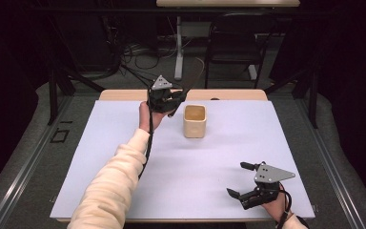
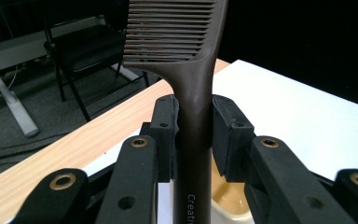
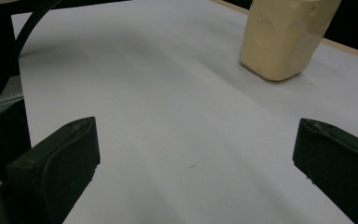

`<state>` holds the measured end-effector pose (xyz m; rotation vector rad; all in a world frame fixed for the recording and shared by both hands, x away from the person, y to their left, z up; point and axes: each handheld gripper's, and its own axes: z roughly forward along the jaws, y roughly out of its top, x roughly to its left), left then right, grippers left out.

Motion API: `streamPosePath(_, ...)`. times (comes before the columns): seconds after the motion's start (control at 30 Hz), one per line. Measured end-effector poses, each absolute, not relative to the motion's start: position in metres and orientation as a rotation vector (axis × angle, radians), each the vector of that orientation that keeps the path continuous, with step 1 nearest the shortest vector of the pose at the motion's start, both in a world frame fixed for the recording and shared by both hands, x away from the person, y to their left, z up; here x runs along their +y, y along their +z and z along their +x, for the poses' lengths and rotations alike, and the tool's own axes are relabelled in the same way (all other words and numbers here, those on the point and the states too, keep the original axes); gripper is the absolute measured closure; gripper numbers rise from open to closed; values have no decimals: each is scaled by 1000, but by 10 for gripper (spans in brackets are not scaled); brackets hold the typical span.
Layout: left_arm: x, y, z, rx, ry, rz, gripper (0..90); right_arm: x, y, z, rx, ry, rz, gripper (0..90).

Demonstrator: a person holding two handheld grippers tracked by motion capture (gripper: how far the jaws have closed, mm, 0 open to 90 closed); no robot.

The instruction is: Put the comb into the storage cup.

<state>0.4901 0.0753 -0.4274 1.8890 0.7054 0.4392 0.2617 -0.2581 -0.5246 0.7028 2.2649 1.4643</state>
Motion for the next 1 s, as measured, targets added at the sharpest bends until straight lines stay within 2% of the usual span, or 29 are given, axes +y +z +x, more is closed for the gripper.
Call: streamPosePath(1.0, 59, -420, 492, 664, 457, 1880, 716, -257, -525, 262, 2276, 1462, 701, 0)
